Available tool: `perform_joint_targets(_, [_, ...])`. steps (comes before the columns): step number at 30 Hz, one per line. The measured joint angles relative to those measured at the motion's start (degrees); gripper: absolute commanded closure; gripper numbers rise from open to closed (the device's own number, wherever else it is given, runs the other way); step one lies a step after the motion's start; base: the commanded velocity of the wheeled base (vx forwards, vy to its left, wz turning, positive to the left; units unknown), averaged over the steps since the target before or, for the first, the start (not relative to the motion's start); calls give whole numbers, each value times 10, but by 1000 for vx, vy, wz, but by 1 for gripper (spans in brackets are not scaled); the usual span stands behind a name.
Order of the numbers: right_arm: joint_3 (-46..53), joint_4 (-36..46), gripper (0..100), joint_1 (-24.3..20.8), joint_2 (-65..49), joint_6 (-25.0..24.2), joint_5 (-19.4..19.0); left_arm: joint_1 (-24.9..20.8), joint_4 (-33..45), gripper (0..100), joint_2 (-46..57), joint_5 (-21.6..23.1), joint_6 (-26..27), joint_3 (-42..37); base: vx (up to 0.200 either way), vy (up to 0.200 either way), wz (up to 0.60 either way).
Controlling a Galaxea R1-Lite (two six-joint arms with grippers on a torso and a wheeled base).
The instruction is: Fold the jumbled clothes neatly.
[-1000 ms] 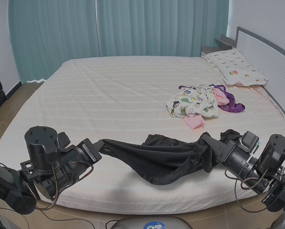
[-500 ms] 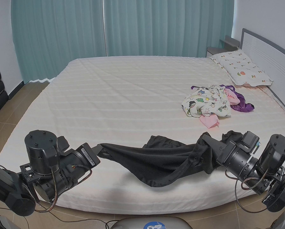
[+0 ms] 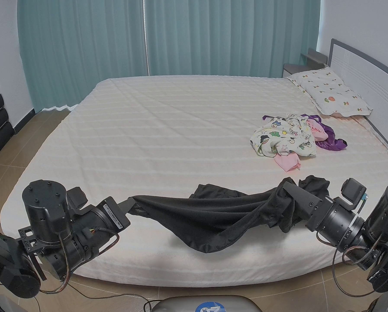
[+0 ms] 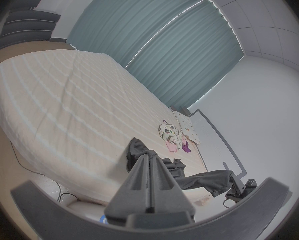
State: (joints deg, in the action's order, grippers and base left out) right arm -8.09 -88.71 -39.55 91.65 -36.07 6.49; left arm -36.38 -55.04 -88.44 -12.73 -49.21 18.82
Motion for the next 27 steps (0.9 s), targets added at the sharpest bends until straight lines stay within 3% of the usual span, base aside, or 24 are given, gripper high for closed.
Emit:
perform_joint_targets(8, [-19,59,100,-29,-127,17,-7,-2,1,100,70,-2,2,3,0,0,0])
perform_joint_targets(15, [-142,142,100,-33,-208,22,-29,0,24,100,140,-3,10,36,0,0,0])
perform_joint_targets(20, [-271,214,100,4,-217,15,-65,12,74,100,169,-4,15,85,0,0,0])
perform_joint_targets(27, [-454,289,100,86,-160,-40,-106,39,110,100,171,-15,16,149,0,0,0])
